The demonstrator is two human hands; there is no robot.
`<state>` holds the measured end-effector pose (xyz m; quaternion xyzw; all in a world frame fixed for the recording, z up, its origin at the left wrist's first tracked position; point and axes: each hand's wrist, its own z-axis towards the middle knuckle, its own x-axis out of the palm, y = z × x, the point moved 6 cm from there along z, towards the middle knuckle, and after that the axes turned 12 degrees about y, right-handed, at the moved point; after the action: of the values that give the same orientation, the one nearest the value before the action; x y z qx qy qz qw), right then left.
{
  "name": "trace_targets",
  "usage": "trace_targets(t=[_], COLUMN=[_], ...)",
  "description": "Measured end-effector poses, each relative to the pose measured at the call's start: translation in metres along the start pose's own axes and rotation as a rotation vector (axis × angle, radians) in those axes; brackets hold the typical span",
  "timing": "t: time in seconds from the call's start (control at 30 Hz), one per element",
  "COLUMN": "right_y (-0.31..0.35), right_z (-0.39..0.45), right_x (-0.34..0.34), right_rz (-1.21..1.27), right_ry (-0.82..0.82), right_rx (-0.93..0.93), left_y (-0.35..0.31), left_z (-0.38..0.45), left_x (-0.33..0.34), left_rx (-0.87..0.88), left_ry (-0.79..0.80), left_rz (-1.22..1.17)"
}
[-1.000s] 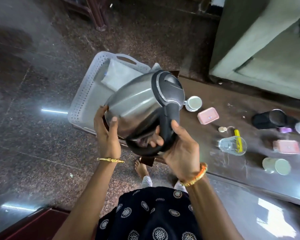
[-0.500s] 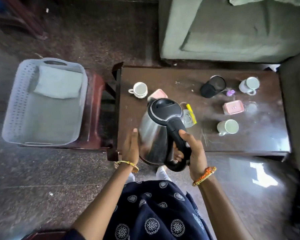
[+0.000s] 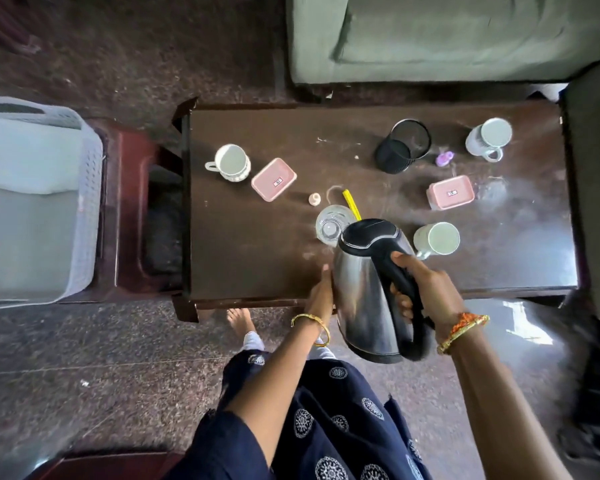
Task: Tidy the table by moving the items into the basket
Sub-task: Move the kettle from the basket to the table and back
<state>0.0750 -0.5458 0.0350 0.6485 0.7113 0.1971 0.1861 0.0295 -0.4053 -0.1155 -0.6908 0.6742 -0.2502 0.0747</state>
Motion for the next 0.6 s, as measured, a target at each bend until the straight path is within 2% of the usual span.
trace_targets(t=[0.1,0.3,0.6], right_y=[0.011,0.037,0.056], right_z=[0.016,0.023,0.018], right_x=[-0.004,0.002,0.013], right_rz=[-0.101,-0.276,-0.42], right_ry=[0.023,0.089,0.036], right_rx=[0.058,0.153,0.189], left_y=[0.005,0.006,0.012], left_z=[0.011,0.011,0.009], left_x=[0.007,0.012,0.023], left_rx=[-0.053,-0.04,-0.079], left_ry=[-0.009,-0.004,0.064], left_rz=[-0.043,-0.106,-0.206])
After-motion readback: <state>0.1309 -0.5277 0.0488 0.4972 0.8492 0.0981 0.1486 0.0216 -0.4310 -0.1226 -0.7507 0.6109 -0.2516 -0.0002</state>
